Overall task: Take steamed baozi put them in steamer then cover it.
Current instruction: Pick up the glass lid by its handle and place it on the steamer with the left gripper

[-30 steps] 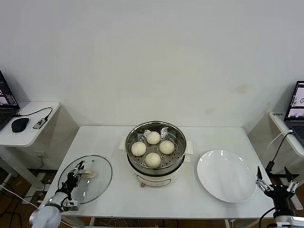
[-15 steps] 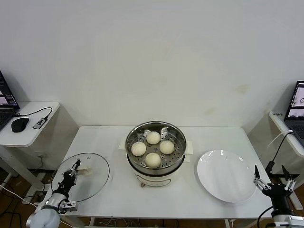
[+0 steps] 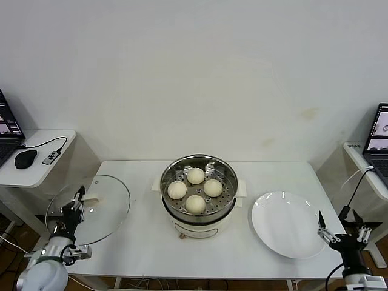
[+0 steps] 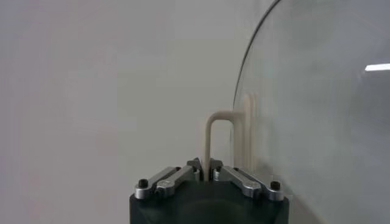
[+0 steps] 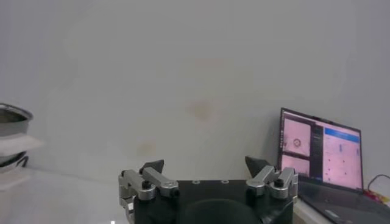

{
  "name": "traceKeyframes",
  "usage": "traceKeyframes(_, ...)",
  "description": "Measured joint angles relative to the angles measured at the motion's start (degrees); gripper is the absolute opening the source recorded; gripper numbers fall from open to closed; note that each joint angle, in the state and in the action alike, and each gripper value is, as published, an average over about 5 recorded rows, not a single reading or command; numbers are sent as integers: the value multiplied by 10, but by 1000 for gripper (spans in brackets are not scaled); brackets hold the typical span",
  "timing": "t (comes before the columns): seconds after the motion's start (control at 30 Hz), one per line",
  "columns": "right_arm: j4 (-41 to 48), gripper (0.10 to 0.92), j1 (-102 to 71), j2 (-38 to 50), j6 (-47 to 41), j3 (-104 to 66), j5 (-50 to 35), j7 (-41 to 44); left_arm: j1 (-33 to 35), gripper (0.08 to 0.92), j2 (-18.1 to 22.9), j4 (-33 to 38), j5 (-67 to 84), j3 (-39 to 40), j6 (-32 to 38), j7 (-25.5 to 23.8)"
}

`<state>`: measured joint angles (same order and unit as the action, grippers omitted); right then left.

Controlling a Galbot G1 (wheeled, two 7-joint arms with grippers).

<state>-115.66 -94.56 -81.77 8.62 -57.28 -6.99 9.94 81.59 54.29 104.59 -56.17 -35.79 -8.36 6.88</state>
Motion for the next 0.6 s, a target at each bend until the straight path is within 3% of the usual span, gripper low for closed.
traceKeyframes(0.3, 11, 823, 7, -10, 6, 22, 25, -2, -22, 148, -53, 105, 50, 42, -78, -56)
traceKeyframes(0.6, 22, 823, 14, -25, 7, 44, 58, -9, -127, 148, -77, 144, 69, 185, -161, -100)
